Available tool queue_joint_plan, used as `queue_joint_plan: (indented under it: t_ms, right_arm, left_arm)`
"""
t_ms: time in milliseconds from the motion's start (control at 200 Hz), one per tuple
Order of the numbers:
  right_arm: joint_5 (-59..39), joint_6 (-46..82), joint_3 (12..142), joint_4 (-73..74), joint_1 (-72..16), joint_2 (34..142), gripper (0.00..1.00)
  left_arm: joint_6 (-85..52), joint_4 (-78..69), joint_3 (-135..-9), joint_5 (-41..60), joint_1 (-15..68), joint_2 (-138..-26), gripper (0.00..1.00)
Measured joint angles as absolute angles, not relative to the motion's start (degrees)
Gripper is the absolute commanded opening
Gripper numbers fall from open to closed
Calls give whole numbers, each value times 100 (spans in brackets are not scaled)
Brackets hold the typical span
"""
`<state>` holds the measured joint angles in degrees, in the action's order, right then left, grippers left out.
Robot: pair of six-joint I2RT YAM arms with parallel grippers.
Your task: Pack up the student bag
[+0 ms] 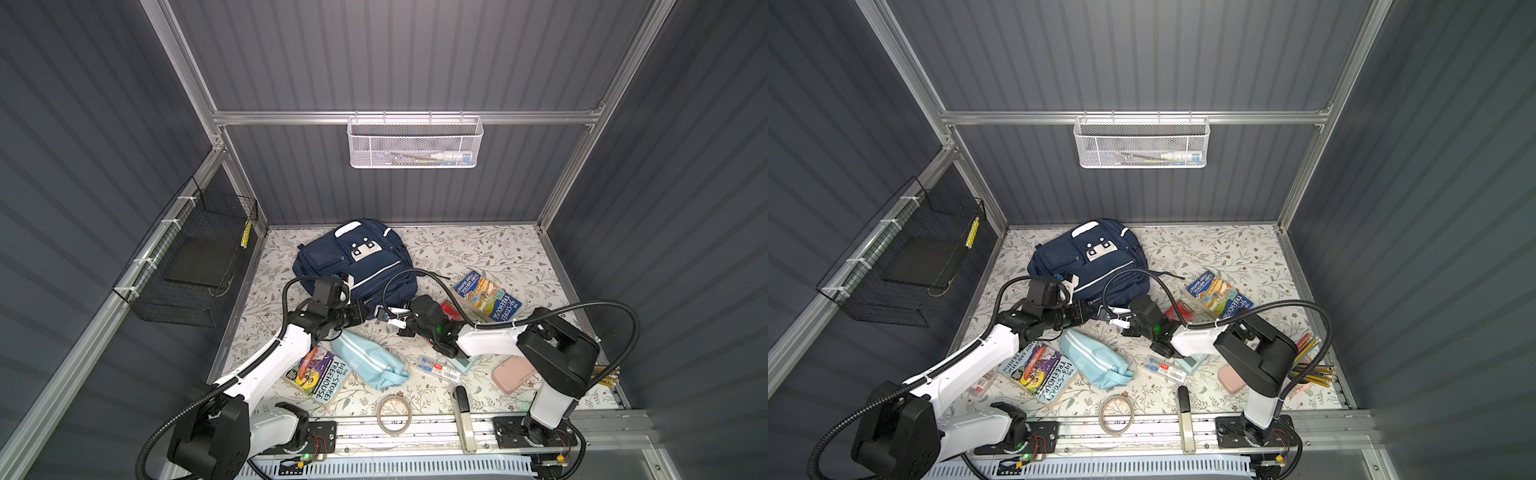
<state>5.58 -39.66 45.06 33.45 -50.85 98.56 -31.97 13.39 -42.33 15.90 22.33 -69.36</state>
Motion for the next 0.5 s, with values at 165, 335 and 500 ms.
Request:
queue_joint_plan:
  t_ms: [165, 335, 500]
  right_arm:
    - [469, -3760, 4294, 3352, -4869, 9384, 0]
    - [311, -3616, 3909, 3479, -4716, 9074, 0]
    - [-220, -3516, 3402, 3374, -4217, 8449, 0]
  left_arm:
    - [-3037, 1428, -4187, 1710, 1778, -6973, 0]
    - [-2770, 1546, -4169, 1675, 1673, -7037, 0]
    - [-2646, 1413, -4077, 1750, 622, -7616, 0]
